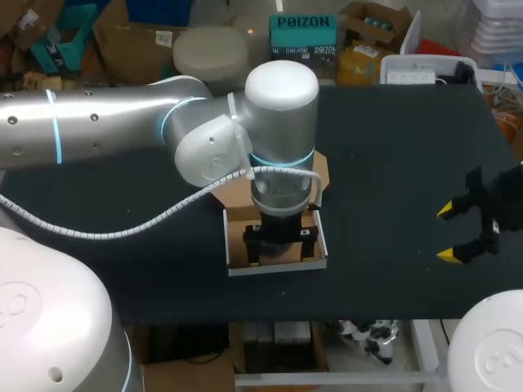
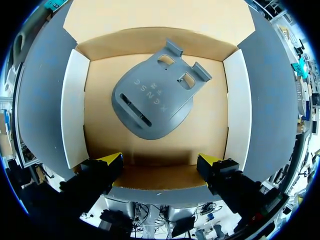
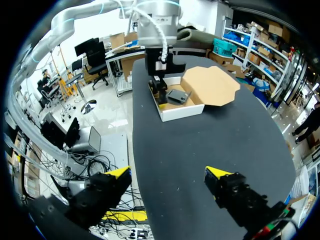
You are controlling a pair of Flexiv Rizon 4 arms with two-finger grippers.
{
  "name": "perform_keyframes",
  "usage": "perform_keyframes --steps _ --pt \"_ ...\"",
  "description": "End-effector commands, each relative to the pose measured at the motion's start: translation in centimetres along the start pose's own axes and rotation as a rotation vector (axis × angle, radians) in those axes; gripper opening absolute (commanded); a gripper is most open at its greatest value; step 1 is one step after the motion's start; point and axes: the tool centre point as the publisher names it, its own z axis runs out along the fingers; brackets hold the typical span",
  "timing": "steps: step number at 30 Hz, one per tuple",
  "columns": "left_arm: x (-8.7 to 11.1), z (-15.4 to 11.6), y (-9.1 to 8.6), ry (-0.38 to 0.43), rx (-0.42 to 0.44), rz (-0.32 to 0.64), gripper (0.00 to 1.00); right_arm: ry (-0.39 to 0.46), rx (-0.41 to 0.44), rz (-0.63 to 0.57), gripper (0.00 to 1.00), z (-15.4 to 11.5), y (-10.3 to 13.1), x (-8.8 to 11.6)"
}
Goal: Assemble the packaging by folding the flat box into shape, placing the metal phone stand inside, and closing the box properly
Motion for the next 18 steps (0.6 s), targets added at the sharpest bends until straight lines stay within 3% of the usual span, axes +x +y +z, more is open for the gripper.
perform_keyframes --steps 1,12,18 --pt "0.1 -0.3 1.1 -0.01 0.014 -0.002 1.0 0.002 -0.003 -0.001 1.0 -0.1 0.0 0.0" --pt "0.3 -0.1 3.4 -0.02 0.012 0.003 1.0 0.002 -0.003 -0.001 1.0 -0.1 0.0 0.0" --pt "0.2 -0.3 3.8 -0.035 0.036 -0.004 1.0 0.002 -0.003 -0.001 1.0 -0.1 0.0 0.0"
